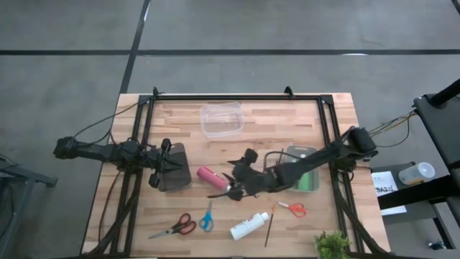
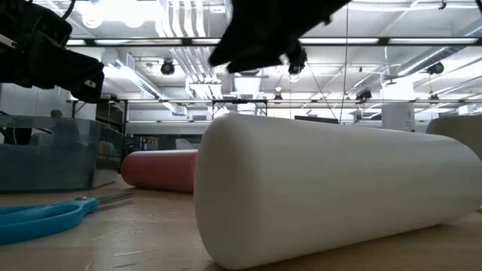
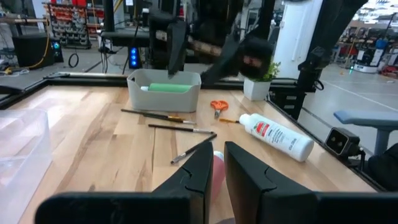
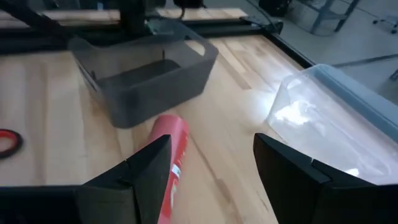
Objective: Pick & Place Paint Supplies
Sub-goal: Put the pink paint bottle into the gray bin
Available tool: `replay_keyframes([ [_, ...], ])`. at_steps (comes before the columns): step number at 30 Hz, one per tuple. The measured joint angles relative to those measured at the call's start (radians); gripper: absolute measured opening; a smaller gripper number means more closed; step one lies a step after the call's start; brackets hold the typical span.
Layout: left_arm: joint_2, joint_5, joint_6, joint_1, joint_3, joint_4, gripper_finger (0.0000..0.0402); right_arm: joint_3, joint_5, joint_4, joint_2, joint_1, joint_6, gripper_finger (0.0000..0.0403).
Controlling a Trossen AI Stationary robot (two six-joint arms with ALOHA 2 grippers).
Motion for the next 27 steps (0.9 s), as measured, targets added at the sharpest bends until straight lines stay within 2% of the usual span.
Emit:
replay_keyframes([
  [11,0.042,0.0,0.0,0.0,0.0,0.002,0.0051,0.236,-0.072,-0.106,0.222,-0.026,0.002,0.0226],
  [20,0.059,0.0,0.0,0.0,0.0,-0.002,0.0051,0.27,-0.121,-0.148,0.307,-0.041,0.084,0.0226],
  [27,0.069,0.0,0.0,0.0,0.0,-0.001,0.0051,0.263,-0.207,-0.165,0.328,-0.058,0.154,0.0226],
])
